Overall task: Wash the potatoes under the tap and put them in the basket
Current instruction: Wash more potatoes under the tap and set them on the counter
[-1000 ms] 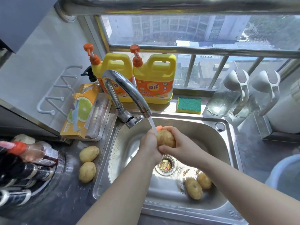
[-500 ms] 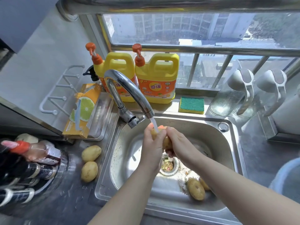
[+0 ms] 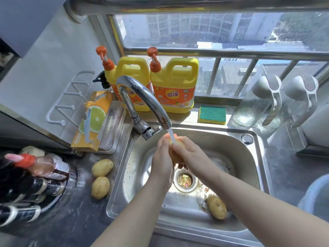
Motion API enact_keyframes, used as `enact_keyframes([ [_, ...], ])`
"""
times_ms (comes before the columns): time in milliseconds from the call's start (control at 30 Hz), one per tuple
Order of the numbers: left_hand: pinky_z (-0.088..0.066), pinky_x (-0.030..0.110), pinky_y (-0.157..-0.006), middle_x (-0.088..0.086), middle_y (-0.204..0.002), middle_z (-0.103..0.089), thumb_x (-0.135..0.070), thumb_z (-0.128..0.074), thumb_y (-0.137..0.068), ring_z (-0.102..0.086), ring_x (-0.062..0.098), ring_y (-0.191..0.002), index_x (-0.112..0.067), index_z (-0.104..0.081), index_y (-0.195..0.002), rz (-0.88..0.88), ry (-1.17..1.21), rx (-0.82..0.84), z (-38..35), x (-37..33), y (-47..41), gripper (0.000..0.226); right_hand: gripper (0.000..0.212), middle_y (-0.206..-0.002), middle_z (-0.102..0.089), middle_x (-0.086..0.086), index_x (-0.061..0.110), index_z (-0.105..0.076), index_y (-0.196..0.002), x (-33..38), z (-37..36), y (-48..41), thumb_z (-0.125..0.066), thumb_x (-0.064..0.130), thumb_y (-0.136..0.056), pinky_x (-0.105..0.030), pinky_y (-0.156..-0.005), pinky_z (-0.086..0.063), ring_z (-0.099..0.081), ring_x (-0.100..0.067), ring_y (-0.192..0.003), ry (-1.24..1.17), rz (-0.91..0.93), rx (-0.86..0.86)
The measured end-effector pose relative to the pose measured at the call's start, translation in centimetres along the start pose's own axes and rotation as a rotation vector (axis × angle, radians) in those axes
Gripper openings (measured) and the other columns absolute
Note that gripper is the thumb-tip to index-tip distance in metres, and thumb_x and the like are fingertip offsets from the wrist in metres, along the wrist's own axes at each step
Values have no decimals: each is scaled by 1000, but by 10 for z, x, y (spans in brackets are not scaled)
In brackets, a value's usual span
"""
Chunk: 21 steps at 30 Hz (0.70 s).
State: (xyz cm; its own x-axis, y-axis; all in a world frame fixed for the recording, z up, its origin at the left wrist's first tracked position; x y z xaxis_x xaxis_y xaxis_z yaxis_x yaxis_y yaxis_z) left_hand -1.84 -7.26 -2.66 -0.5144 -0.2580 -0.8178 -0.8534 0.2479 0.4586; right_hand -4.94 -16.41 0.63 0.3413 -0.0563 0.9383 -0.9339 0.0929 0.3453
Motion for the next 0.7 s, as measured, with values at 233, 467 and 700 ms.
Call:
enact_keyframes([
  [233,-49,44,-88,10,-132,-62,-51,-68,-80,-64,27,-114,-38,-44,-141,-87,-262,68,9,15,4,67,38,-80,-57,-7,8,-64,-102,-4,3,2,-33,27,-111,-21,-49,-42,-53,-5,-53,-38,-81,-53],
  [467,-55,41,-63,16,-100,-74,-45,-46,-98,-69,34,-83,-23,-70,-100,-16,-74,-175,12,-2,-9,32,39,-93,-54,16,35,-43,-140,-4,-6,7,-51,32,-102,-22,-66,-43,-54,0,-72,93,-24,180],
  [700,-47,28,-61,2,-82,-74,-29,-41,-107,-68,17,-62,-16,-66,-107,133,113,-48,-1,-9,-4,28,20,-95,-63,-1,26,-59,-108,2,-7,2,-70,31,-92,-25,-66,-48,-59,-11,-78,-59,-26,-78],
])
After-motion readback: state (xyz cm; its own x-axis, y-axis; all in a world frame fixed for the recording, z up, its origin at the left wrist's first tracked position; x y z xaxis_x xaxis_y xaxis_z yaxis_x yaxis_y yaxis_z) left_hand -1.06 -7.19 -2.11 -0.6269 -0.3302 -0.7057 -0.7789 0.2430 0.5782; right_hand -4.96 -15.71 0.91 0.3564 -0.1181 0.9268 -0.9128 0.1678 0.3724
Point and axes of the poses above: each hand's wrist, its own y-axis away from the middle knuckle, its own z-axis out of the back of the hand, x = y × z, the point moved 4 cm from there along -y, towards the middle knuckle
